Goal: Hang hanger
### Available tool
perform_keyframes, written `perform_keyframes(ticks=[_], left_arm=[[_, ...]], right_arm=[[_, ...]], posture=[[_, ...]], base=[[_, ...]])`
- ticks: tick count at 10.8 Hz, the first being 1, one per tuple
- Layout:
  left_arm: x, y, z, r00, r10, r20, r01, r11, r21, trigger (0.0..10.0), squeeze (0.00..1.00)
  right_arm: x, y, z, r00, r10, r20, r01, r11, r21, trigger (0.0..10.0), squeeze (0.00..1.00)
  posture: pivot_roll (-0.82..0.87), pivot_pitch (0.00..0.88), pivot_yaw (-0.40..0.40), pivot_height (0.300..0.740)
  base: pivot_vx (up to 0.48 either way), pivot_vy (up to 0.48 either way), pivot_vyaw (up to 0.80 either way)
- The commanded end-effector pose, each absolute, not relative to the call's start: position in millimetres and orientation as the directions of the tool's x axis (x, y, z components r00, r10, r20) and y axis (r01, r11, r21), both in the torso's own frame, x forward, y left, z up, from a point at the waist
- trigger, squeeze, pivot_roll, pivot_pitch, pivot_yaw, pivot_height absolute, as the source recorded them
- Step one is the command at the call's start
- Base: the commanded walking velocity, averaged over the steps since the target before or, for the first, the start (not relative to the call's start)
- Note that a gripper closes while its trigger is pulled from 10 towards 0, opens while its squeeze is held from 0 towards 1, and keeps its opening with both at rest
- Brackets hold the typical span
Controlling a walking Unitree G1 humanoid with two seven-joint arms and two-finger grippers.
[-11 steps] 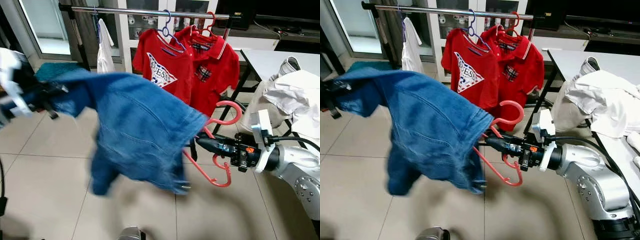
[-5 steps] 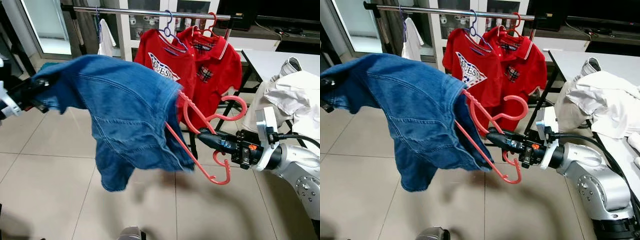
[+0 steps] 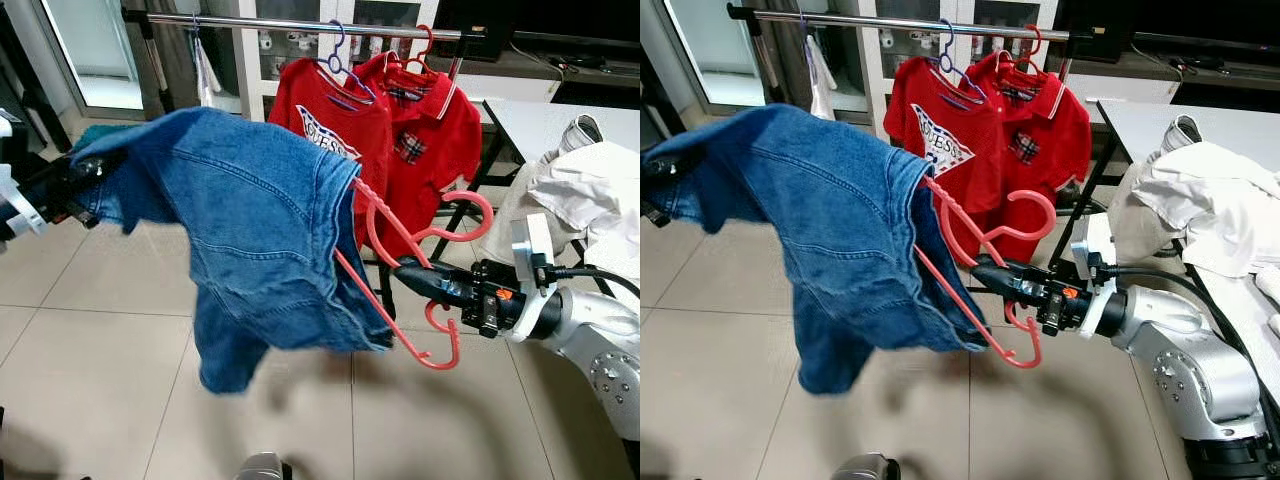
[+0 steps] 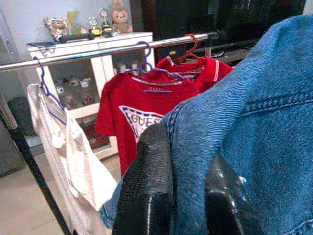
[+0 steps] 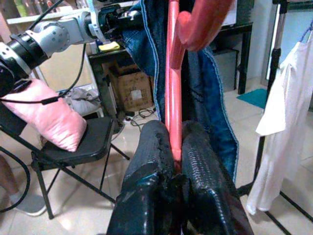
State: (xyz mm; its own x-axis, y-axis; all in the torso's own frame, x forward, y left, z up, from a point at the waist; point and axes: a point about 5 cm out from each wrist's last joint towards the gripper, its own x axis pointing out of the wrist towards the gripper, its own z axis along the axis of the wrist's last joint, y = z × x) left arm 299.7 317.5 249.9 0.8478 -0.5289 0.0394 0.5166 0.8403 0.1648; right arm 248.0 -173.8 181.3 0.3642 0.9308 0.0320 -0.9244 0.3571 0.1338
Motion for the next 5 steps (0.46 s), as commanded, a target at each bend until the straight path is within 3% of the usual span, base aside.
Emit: perform_keyframes(ticks=[1, 5], left_arm=[[297.8, 314.6, 259.8, 0.832, -0.551, 0.064, 0.53, 0.823, 0.203, 10.0, 0.0], [283.0, 320.9, 264.7, 0.78, -0.624, -0.034, 0.616, 0.759, 0.211, 10.0, 0.0]], right_arm=[[248.7, -174.3, 195.3, 0.358, 0.93, 0.087, -0.932, 0.35, 0.092, 10.0, 0.0], [251.5, -172.5, 196.2, 0.356, 0.929, 0.099, -0.933, 0.348, 0.087, 10.0, 0.0]], posture=[[0.16, 0.024, 0.031, 0.74], [0.17, 0.011, 0.025, 0.74]], base=[[0.0, 0.0, 0.0], [0.0, 0.0, 0.0]])
